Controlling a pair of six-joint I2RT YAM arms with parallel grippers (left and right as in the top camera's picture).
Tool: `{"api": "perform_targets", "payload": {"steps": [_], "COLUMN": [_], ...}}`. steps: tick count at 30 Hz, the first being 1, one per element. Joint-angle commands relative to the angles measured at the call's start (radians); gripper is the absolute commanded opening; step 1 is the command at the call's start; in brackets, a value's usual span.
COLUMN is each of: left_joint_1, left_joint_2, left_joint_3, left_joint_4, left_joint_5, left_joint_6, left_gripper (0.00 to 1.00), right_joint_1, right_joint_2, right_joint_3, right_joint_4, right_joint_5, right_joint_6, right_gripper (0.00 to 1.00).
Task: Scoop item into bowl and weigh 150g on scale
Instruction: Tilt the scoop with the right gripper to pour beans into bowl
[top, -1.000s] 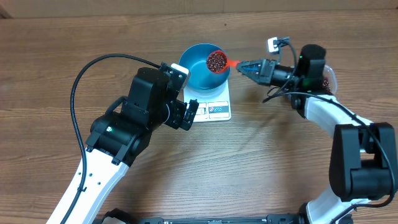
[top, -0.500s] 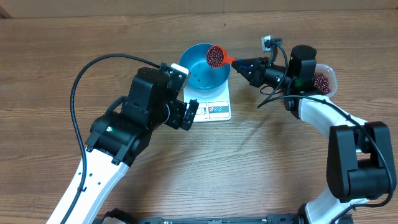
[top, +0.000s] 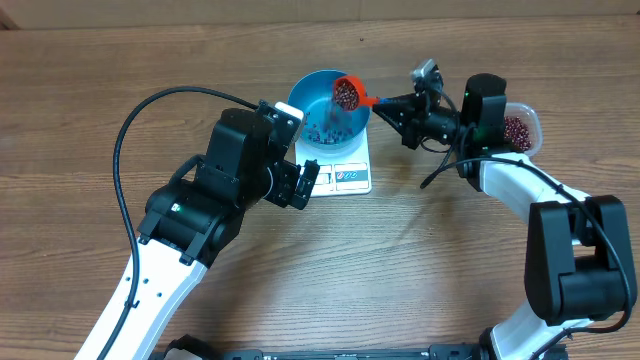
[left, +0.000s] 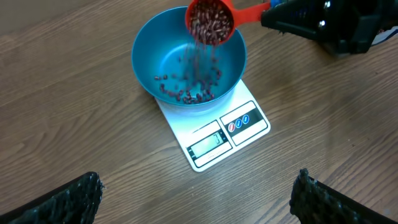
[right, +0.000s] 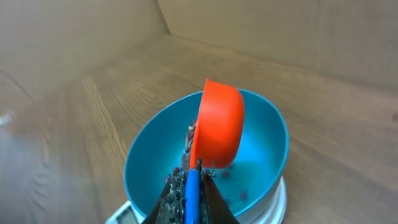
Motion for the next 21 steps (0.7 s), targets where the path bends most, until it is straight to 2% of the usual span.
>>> {"api": "perform_targets", "payload": {"steps": [1,12,21], "left_joint_1": [-0.004,-0.004,-0.004], "left_joint_2": [0.004,0.004,0.004], "left_joint_3": [-0.009,-0.009,-0.009], "left_joint_4": [0.0,0.0,0.0], "left_joint_5": [-0.011,-0.011,-0.011], "left_joint_6": [-0.01,-0.01,-0.01], "left_gripper": [1.0,1.0,1.0], "right_joint_1": [0.019,0.02,0.02], "right_joint_2": [0.003,0.003,0.003], "right_joint_3": [0.007,0.007,0.007], "right_joint_4": [0.003,0.004,0.007], "right_joint_5": [-0.001,-0.046,-0.045], "right_joint_6": [-0.2,-0.513,-0.687], "right_gripper": [0.04,0.04,0.04]}}
